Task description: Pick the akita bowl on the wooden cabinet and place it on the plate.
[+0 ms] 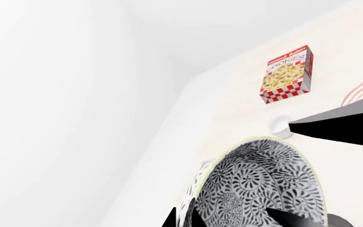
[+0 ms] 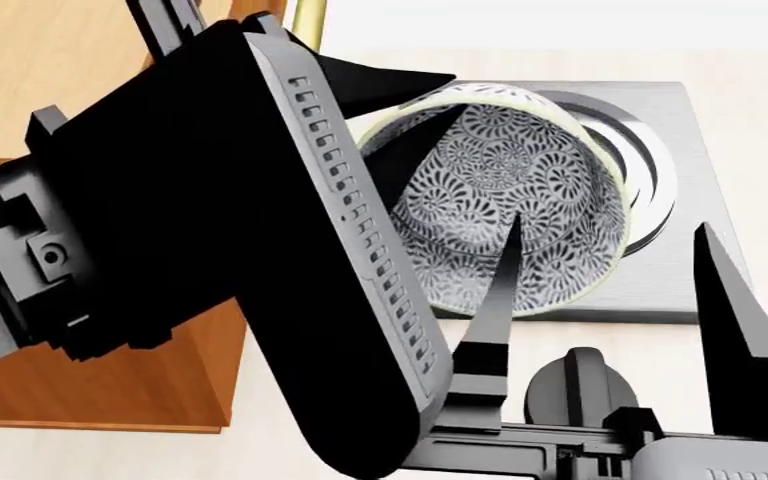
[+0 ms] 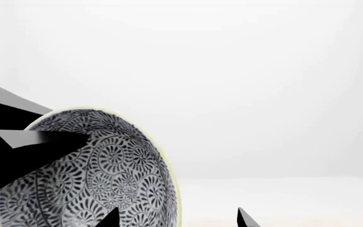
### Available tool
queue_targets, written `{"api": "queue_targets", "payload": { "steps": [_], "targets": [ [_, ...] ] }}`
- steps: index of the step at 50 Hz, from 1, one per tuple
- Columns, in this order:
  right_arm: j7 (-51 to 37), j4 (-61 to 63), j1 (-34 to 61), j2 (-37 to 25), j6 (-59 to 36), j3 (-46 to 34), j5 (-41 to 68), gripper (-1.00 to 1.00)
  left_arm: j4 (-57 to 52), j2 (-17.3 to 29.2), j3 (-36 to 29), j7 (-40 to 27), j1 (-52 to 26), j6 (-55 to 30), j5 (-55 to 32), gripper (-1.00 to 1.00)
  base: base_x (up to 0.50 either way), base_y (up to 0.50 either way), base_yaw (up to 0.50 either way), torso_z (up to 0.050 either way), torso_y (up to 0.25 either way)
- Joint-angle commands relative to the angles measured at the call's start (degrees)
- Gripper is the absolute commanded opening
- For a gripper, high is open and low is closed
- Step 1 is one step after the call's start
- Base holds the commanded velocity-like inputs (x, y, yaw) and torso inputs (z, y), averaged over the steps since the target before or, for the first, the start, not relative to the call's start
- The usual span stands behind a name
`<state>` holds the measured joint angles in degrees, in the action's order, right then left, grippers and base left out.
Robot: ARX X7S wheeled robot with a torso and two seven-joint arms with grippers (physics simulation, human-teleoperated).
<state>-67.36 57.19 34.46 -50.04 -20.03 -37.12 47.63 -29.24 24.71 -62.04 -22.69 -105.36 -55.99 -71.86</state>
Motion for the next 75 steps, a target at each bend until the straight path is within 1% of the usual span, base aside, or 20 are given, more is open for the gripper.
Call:
{"api": "queue_targets", "payload": {
  "steps": [1, 20, 29, 30, 31, 34, 37, 43, 52, 55, 60, 67, 71, 75],
  "targets": [
    [-0.4, 0.2, 0.2, -0.3, -0.1, -0.3, -0.1, -1.0, -0.1, 0.4, 0.6, -0.4, 0.2, 0.3, 1.2, -1.0, 0.0, 0.0, 0.0, 0.0, 0.0],
    [-0.4, 0.9, 0.8, -0.6, -0.5, -1.5, -1.4, -1.0, 0.1, 0.1, 0.7, -0.3, 0.1, 0.5, 0.9, -1.0, 0.0, 0.0, 0.0, 0.0, 0.001],
    [-2.0, 2.2, 2.9, -0.8, -3.5, -3.2, -2.4, -1.0, 1.6, -0.1, 0.5, -0.6, 0.5, 0.6, 1.6, -1.0, 0.0, 0.0, 0.0, 0.0, 0.0],
    [-2.7, 2.5, 3.9, -0.8, -5.0, -3.9, -2.3, -1.0, 1.6, 0.0, 0.5, -0.9, 0.5, 0.4, 1.5, 1.0, 0.0, 0.0, 0.0, 0.0, 0.0],
    [-3.8, 2.7, 5.0, -0.9, -6.0, -4.9, -2.4, -1.0, 1.5, 0.0, 0.4, -0.9, 0.4, 0.4, 1.5, 1.0, 0.0, 0.0, 0.0, 0.0, 0.0],
    [-5.7, 2.7, 7.6, -2.0, -5.1, -8.2, -2.3, -1.0, 1.6, 0.2, 0.5, -1.0, 0.4, 0.1, 0.9, 1.0, 0.0, 0.0, 0.0, 0.0, 0.003],
    [-6.7, 2.6, 8.8, -2.6, -4.1, -9.8, -2.0, -1.0, 2.5, 0.2, 0.9, -1.2, 0.8, -0.3, -0.8, 1.0, 0.0, 0.0, 0.0, 0.0, 0.0],
    [-7.5, 2.4, 9.6, -3.4, -2.6, -11.2, -1.8, -1.0, 3.5, -0.6, -1.1, 0.0, -0.3, -3.7, -3.2, 1.0, 0.0, 0.0, 0.0, 0.0, 0.0],
    [-8.6, 2.0, 10.0, -4.4, -1.0, -12.3, -1.8, -1.0, 3.7, -0.7, -1.1, -0.3, -0.2, -3.8, -3.7, 1.0, 0.0, 0.0, 0.0, 0.001, 0.0],
    [-8.9, 0.4, 8.7, -5.1, 1.0, -11.7, -2.3, -1.0, 3.8, -0.6, -1.3, -0.7, -0.2, -3.8, -3.1, 1.0, 0.0, 0.0, 0.0, 0.0, 0.0],
    [-9.7, -2.7, 6.2, -6.5, 4.2, -10.6, -3.1, -1.0, 4.8, -0.5, -0.3, -1.6, 0.0, -3.6, -4.5, 1.0, 0.0, 0.0, 0.0, 0.0, 0.0],
    [-13.5, -2.2, 5.3, -9.1, 3.7, -9.0, -3.4, -1.0, 5.5, -0.6, -0.2, -1.5, 0.1, -3.4, -4.7, 1.0, 0.0, 0.0, 0.0, 0.0, 0.001],
    [-15.5, -2.2, 3.7, -11.6, 5.7, -7.3, -2.9, -1.0, 5.7, -0.6, -0.2, -1.3, 0.0, -3.3, -4.5, 1.0, 0.0, 0.0, 0.0, 0.0, 0.0],
    [-17.5, -2.6, 0.8, -15.1, 9.9, -5.3, -2.6, -1.0, 5.8, -0.4, -0.2, -1.3, 0.2, -3.1, -4.4, 1.0, 0.0, 0.0, 0.0, 0.0, 0.0]
  ]
}}
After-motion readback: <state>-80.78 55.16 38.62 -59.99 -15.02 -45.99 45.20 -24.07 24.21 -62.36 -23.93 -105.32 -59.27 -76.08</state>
